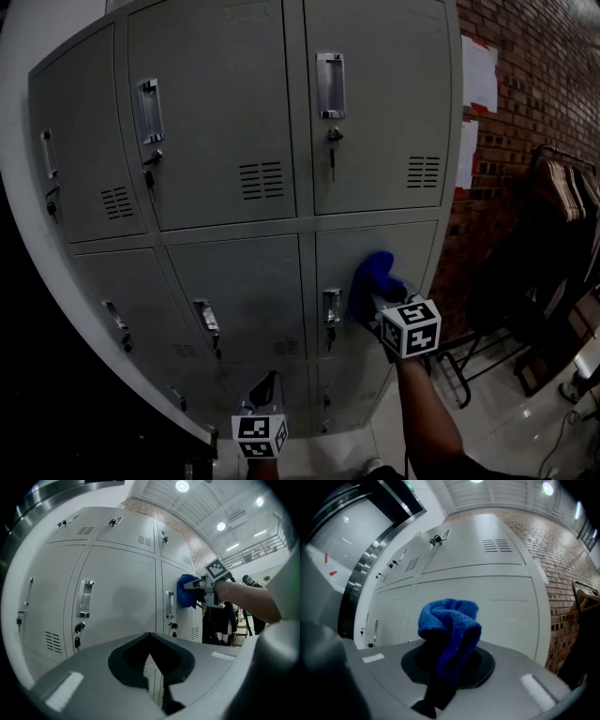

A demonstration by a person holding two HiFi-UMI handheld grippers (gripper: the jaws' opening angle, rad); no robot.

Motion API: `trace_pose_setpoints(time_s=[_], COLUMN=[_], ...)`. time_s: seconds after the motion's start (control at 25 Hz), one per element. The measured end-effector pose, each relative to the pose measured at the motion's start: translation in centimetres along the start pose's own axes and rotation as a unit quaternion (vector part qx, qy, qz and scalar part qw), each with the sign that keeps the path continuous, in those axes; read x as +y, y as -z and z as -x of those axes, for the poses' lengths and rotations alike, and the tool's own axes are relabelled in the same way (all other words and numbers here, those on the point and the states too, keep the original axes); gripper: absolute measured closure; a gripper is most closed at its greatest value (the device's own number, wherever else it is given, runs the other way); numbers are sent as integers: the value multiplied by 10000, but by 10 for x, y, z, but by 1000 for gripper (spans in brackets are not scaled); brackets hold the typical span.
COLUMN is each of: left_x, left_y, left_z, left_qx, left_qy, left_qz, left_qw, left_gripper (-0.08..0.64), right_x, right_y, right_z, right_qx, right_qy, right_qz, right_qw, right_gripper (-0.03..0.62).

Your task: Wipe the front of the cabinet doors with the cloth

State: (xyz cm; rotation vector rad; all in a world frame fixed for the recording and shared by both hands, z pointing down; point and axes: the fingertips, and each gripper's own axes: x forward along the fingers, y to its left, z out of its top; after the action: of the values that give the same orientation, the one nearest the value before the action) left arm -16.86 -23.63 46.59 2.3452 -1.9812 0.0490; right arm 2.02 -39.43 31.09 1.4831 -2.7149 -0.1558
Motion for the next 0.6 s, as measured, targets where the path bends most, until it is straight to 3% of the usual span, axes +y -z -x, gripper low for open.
trace_pose_setpoints(time_s=[0.6], left_x=[-17], left_y=[-1], left_z=[0], left_qx=[-84], left_qy=[134], left_qz=[-98], left_qw=[9998], left_gripper=[546], right_x=[-122], right_y=[24], right_z=[42], right_qx=[307], right_qy=[1008], right_qz=[-107], right_qw=[9944], right_gripper=[531])
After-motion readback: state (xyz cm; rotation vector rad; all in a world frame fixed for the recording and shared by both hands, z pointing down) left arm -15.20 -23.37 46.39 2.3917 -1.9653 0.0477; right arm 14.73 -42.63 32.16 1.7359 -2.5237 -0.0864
